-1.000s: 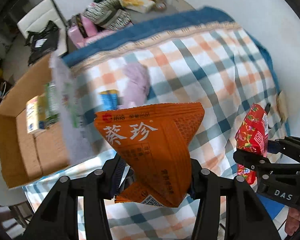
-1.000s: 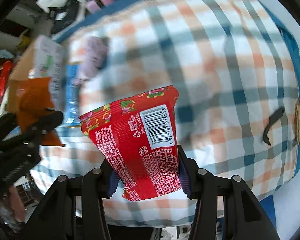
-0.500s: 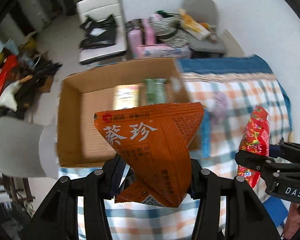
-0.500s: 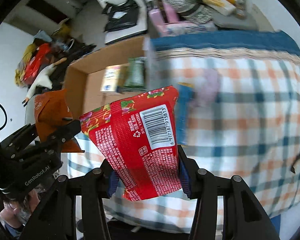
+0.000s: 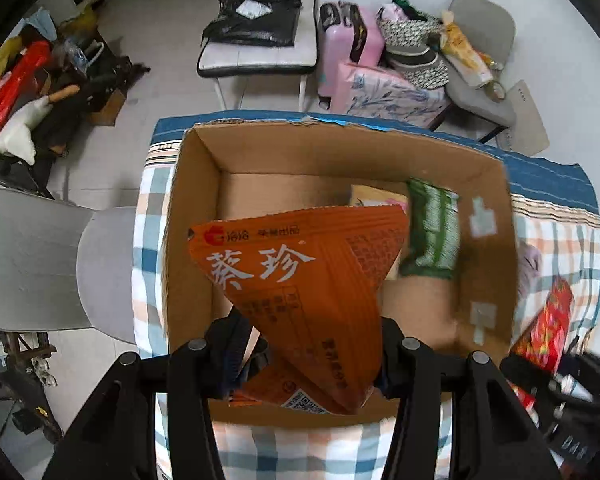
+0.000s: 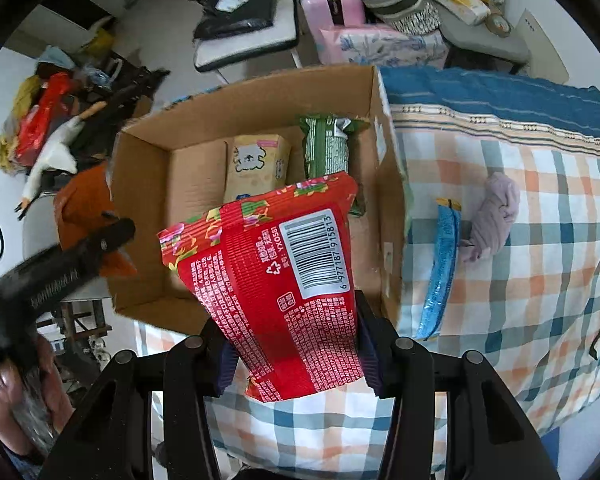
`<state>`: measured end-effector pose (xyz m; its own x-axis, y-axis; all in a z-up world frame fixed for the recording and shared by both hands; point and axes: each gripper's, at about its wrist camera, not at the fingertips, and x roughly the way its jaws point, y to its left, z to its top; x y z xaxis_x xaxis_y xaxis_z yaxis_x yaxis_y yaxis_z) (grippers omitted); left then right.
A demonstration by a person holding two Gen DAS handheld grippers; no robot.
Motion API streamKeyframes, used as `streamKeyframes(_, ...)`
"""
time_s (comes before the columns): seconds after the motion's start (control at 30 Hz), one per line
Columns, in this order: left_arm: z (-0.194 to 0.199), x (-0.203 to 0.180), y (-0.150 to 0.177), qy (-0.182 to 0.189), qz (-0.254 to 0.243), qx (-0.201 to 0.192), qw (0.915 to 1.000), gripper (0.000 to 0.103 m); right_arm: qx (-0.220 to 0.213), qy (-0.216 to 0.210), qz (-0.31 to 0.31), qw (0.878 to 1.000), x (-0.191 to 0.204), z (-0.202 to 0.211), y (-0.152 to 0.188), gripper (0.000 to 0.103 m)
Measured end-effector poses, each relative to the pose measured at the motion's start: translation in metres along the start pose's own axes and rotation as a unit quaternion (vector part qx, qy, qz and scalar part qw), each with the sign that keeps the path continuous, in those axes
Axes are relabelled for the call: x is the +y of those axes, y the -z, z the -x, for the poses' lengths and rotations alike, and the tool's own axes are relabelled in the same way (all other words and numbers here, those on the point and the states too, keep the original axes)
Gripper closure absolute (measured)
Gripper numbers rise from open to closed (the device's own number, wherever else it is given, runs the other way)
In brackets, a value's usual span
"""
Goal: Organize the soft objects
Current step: 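Carry the orange bag with the left tool while the right tool carries the red bag into the box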
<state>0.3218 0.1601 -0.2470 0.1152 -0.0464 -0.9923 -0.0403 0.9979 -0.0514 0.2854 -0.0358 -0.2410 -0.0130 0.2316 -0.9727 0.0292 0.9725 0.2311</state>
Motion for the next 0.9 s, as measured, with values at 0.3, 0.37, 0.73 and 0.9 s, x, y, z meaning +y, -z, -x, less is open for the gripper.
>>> streamKeyframes(0.3,-0.064,0.0,-0.048,0.0,-0.018,0.061,0.998,0.055,0.06,0.039,-0.023,0.997,0.005,-0.058,-0.025,0.051)
streamKeyframes(0.37,-0.074,-0.001,-0.054,-0.004,-0.024,0.069,0.9973,0.055,0.073,0.05,-0.024,0.996,0.006,-0.072,-0.029,0.05)
streamKeyframes(0.73,-0.105,0.006,-0.069,-0.01,-0.012,0.116,0.9932,0.047,0.121,0.066,-0.046,0.989,0.002,-0.11,-0.037,0.018)
streamKeyframes(0.9,-0.09,0.009,-0.066,-0.001,-0.008,0.103,0.9947,0.037,0.104,0.077,-0.03,0.991,0.01,-0.096,-0.038,0.013)
